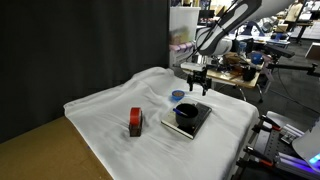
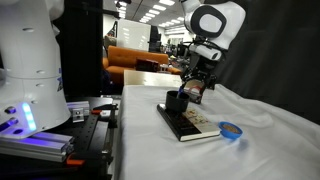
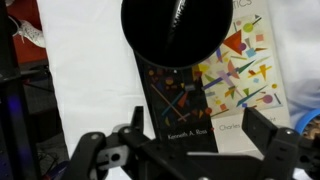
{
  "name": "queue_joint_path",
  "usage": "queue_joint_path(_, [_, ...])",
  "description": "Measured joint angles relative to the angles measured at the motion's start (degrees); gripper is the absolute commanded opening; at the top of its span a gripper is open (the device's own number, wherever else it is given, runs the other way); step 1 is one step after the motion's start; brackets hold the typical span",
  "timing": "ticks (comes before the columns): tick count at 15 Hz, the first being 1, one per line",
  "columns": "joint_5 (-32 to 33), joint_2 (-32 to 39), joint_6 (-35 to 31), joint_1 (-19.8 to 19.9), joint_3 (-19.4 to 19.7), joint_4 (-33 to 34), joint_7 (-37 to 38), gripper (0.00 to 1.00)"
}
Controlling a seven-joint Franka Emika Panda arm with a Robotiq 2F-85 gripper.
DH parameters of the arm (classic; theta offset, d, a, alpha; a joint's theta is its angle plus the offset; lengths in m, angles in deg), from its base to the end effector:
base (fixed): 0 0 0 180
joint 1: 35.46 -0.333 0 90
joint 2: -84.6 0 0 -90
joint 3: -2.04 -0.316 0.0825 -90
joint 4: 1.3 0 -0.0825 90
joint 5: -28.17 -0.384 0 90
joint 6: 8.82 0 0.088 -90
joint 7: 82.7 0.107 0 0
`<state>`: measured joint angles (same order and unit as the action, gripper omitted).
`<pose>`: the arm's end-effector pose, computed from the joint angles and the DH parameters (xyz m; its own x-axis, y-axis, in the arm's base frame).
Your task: Remove the black cup from the book and place it on the table
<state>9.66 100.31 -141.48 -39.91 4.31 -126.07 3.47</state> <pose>0.5457 0.0268 0.2538 -0.1418 -0.9691 -0.2019 -0.9832 0.1141 0.1427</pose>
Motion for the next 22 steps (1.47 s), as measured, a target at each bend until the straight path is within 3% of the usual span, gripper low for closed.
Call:
queue_joint_path(7, [2.91, -3.33, 0.11, 0.86, 0.7, -4.25, 0.0, 1.0])
queue_joint_path(15, [3.1, -3.48, 0.06, 0.94, 0.61, -4.76, 0.03, 1.0])
queue_joint_path(22, [-3.88, -3.08, -2.37, 0.86, -1.9, -2.29, -1.03, 1.0])
